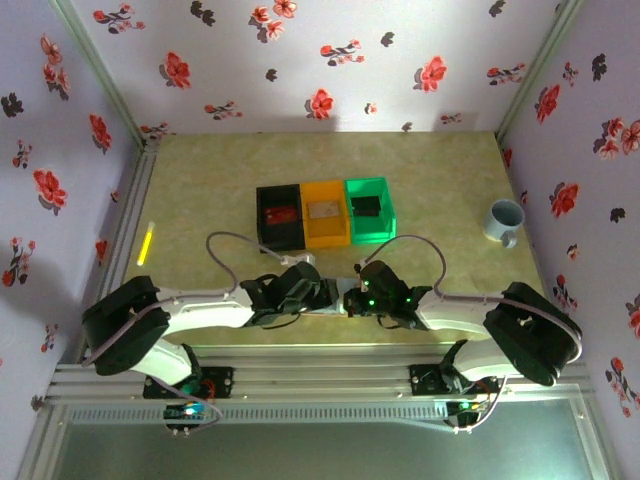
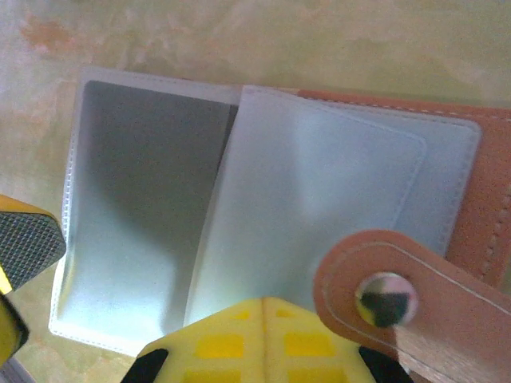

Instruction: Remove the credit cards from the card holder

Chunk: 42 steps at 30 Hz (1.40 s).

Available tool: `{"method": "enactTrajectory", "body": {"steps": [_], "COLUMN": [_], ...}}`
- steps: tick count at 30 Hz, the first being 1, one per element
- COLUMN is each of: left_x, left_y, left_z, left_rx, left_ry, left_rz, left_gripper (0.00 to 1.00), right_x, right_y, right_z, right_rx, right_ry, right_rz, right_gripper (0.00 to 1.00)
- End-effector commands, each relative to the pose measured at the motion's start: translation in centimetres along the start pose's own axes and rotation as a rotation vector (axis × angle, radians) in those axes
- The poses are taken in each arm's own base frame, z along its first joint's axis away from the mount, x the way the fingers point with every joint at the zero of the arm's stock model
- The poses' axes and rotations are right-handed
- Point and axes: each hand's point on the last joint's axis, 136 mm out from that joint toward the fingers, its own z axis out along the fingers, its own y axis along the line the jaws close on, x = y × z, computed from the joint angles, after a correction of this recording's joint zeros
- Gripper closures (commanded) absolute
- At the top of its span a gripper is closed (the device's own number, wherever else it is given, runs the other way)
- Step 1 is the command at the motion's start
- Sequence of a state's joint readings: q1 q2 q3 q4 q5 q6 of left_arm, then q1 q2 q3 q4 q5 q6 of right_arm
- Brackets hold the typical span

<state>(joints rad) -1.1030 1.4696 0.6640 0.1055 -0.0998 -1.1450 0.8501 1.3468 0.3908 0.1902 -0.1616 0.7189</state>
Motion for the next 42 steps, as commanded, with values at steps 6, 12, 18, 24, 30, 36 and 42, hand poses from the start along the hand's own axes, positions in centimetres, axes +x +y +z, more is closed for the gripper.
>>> {"method": "enactTrajectory", "body": {"steps": [6,12,18,24,30,36,42], "left_x": [-0.1,0.0,0.7,1.3,0.9,-0.3,-0.9], "left_y": [-4.5,-5.8,-6.8,-8.0,-8.0,-6.2,-2.6], "left_z": [-0.4,-0.5,0.3,1.3,0.9,-0.5,-1.1], "left_rx": [0.132,0.17,0.19,0.206,0.195,0.152,0.09], "left_ry": [0.009,0.017,0.042,0.064,0.053,0.017,0.005], "left_rz": [0.012,0.015,0.016,0.026,0.036,0.04,-0.001], "left_gripper": [0.44,0.44,0.44,0.44,0.44,0.44,0.44], "right_x": [0.9,0.7,0.1,-0.4,-0.5,-0.4,-0.6], "right_y": [-0.3,-0.5,-0.8,-0.7,-1.9,-2.2,-0.9], "right_z": [0.1,-0.5,-2.1,-3.8,-5.8,-7.5,-8.0], "right_rx": [0.002,0.013,0.042,0.046,0.093,0.08,0.024], "right_ry": [0.022,0.007,-0.041,-0.082,-0.133,-0.185,-0.173], "right_rz": [0.011,0.006,-0.006,-0.01,0.0,0.017,0.035], "right_gripper": [1.0,1.0,0.91,0.8,0.73,0.73,0.86]}}
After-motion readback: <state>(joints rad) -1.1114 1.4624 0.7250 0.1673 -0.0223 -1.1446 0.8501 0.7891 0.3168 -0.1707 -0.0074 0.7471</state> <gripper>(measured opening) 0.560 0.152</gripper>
